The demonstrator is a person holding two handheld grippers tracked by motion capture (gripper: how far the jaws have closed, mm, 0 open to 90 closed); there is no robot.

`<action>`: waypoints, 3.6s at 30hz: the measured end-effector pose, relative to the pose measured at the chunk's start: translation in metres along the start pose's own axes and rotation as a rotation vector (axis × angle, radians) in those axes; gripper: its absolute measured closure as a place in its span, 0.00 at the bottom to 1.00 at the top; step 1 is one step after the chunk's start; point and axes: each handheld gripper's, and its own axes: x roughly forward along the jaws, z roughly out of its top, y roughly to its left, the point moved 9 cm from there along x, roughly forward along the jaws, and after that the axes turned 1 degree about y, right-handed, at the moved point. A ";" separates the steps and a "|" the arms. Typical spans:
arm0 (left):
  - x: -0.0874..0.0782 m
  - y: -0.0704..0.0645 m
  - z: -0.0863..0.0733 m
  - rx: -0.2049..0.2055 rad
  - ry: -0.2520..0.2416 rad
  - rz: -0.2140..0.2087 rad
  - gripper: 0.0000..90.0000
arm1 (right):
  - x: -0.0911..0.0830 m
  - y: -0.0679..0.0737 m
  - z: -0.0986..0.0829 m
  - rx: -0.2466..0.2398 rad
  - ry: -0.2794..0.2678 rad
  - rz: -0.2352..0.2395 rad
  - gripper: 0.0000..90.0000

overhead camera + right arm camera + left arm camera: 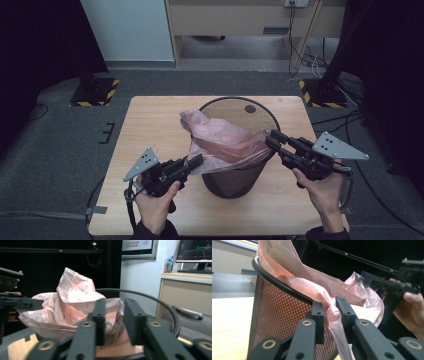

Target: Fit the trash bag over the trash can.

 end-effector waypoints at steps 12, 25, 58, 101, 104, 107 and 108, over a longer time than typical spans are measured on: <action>-0.001 0.003 -0.009 0.014 -0.014 -0.062 0.89 | 0.024 0.027 0.021 -0.098 0.067 0.067 0.51; 0.000 0.007 -0.005 0.033 0.036 -0.062 0.90 | 0.045 0.032 0.004 -0.170 0.235 0.120 0.66; -0.004 0.015 -0.003 0.019 0.052 -0.072 0.96 | 0.051 0.029 0.012 -0.117 0.298 0.172 1.00; 0.023 -0.028 0.079 0.182 0.020 0.056 0.53 | 0.022 -0.044 0.009 0.143 0.068 -0.110 1.00; 0.036 -0.022 0.071 0.182 0.041 0.116 0.51 | 0.022 -0.044 0.009 0.144 0.064 -0.108 1.00; 0.045 -0.017 0.067 0.197 0.036 0.174 0.49 | 0.021 -0.043 0.009 0.144 0.058 -0.109 1.00; 0.049 -0.016 0.064 0.195 0.042 0.185 0.49 | 0.021 -0.043 0.009 0.146 0.058 -0.108 1.00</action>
